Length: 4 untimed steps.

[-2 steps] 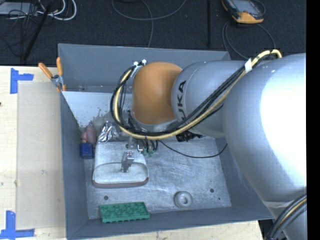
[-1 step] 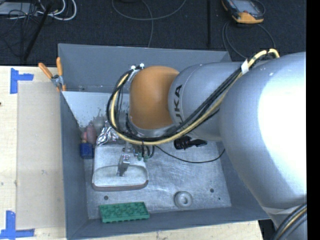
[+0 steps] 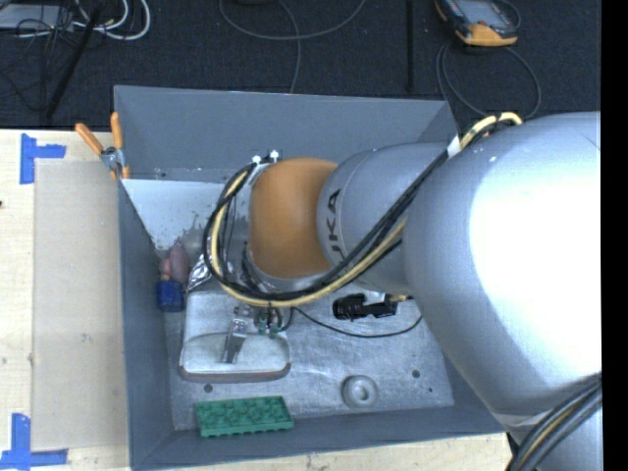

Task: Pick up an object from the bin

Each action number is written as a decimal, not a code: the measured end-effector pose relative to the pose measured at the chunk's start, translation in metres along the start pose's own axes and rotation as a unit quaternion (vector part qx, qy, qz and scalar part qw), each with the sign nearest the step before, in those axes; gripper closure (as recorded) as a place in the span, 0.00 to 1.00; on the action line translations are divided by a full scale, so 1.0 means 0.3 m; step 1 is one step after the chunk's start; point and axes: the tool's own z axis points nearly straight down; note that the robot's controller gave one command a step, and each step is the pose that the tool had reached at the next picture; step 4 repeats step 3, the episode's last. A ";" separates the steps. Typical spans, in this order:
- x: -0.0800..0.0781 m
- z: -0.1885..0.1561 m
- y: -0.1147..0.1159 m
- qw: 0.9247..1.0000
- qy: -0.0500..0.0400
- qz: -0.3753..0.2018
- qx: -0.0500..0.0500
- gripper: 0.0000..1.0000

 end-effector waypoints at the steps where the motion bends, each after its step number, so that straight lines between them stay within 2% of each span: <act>1: -0.003 -0.004 0.001 1.000 0.002 0.001 0.001 0.00; 2: -0.005 -0.008 0.002 1.000 0.002 0.001 0.000 1.00; 3: -0.011 -0.291 0.005 1.000 0.000 0.001 0.000 1.00; 4: -0.011 -0.291 0.005 1.000 0.000 0.001 0.000 1.00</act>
Offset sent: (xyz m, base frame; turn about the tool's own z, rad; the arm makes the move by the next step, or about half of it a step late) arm 0.0000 0.0000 0.0000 0.0000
